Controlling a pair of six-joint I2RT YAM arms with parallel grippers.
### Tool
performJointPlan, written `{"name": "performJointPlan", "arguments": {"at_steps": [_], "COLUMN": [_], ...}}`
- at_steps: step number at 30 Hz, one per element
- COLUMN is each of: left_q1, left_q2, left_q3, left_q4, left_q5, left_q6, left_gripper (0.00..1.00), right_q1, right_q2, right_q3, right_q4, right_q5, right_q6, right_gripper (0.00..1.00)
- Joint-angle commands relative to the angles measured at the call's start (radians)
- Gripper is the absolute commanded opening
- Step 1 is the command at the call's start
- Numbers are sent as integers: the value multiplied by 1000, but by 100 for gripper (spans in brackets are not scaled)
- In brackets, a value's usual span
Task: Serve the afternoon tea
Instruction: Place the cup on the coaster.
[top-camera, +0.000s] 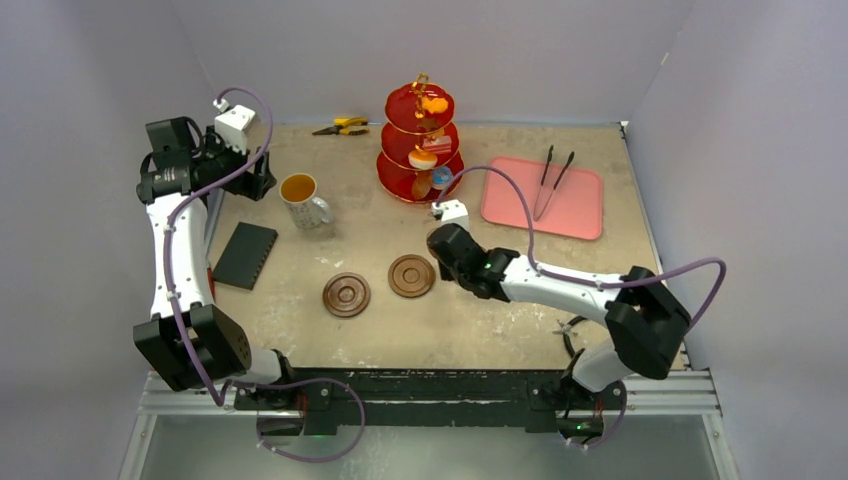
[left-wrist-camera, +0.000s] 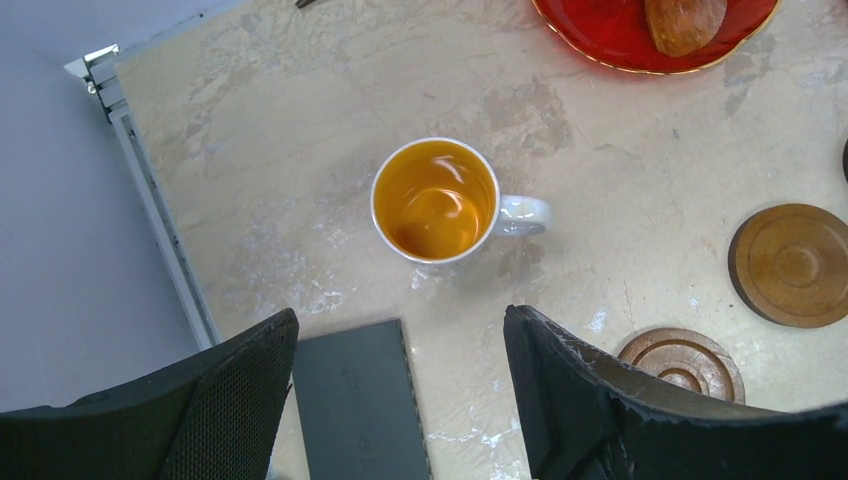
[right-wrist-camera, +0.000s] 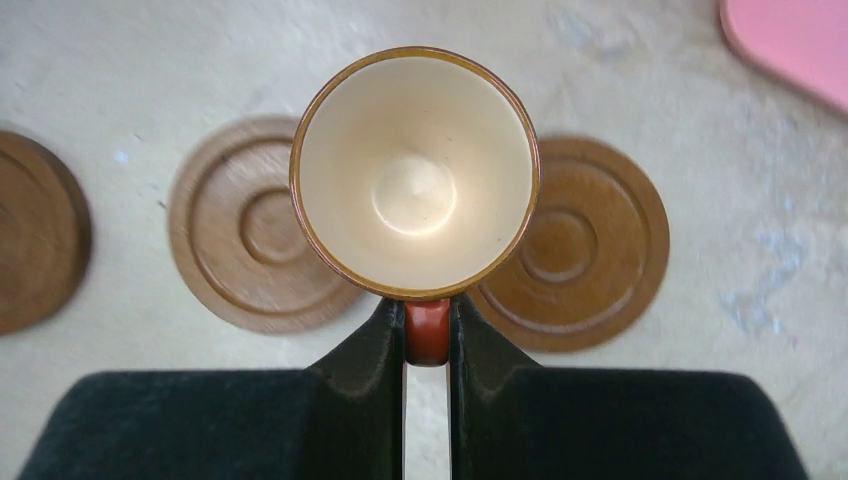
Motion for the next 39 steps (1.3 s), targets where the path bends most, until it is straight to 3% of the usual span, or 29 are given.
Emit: {"name": "performJointPlan", "arguments": {"at_steps": [1,28,34,39], "left_q1": [7,6,6,7], "left_q2": [-23,-17,-14,-11], "left_q3": [-7,14,25,27], "left_q4": [6,1,4,5], "left_q5": [33,33,37,39], "left_q6": [15,12,4,2], "left_gripper": [74,74,74,74], "right_q1": [-12,-83,-83,-83], "right_q2": [-83,-80,-97,-139], "right_q3": [-86,-278,-252,-233], "right_q4": [-8,91,33,-1], "right_q5": [11,110,125,136], "right_q6": [99,229,227,232], "right_gripper": [0,0,23,60]}}
